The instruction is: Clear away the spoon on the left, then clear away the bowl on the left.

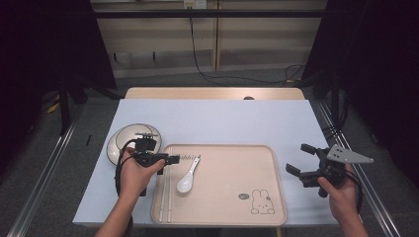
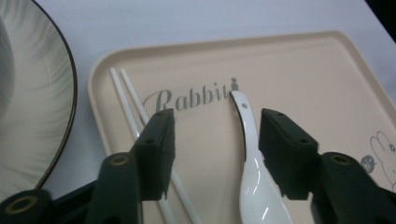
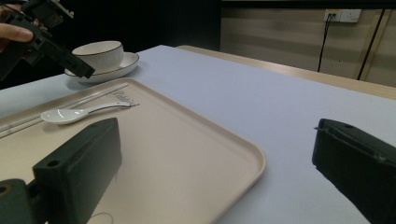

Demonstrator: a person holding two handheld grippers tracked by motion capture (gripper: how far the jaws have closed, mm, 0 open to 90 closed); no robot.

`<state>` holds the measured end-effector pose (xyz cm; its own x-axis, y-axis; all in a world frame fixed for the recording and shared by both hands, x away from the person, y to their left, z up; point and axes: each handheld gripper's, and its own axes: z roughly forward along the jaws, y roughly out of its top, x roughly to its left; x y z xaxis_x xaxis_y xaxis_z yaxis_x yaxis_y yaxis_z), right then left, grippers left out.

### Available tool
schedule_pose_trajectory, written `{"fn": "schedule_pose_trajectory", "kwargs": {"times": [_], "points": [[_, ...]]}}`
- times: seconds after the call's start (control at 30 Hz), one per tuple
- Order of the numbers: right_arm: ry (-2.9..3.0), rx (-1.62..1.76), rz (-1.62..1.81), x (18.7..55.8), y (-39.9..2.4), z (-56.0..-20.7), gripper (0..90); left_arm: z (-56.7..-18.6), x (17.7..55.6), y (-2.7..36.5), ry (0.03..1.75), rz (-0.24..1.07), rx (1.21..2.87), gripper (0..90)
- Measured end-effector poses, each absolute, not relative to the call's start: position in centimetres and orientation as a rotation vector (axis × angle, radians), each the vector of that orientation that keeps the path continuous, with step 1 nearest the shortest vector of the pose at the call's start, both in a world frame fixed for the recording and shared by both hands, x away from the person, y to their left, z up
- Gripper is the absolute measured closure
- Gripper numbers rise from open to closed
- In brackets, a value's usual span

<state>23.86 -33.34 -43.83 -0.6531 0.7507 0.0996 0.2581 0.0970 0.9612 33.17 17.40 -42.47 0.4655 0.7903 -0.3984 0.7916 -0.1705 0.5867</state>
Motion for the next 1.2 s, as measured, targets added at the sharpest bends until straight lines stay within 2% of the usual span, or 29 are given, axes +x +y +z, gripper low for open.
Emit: {"fn": "schedule_pose_trajectory", "kwargs": {"times": [0.07, 0.13, 0.3, 0.8, 1.2], "points": [[1.966, 0.985, 1.577, 23.8, -33.4, -43.8, 0.8, -42.0, 33.5, 17.4, 1.315, 0.018, 1.942, 33.4], [1.966, 0.983, 1.578, 23.7, -33.4, -43.8, 0.8, -41.7, 33.7, 17.4, 1.306, 0.040, 1.940, 28.1], [1.977, 0.978, 1.570, 23.6, -33.2, -43.8, 0.8, -40.4, 34.0, 17.8, 1.303, 0.096, 1.925, 21.6], [1.980, 0.979, 1.568, 23.6, -33.2, -43.8, 0.8, -37.5, 35.6, 20.7, 1.343, 0.187, 1.899, 17.6], [1.981, 0.980, 1.569, 23.6, -33.2, -43.8, 0.8, -37.6, 36.9, 23.3, 1.396, 0.272, 1.849, 14.0]]}}
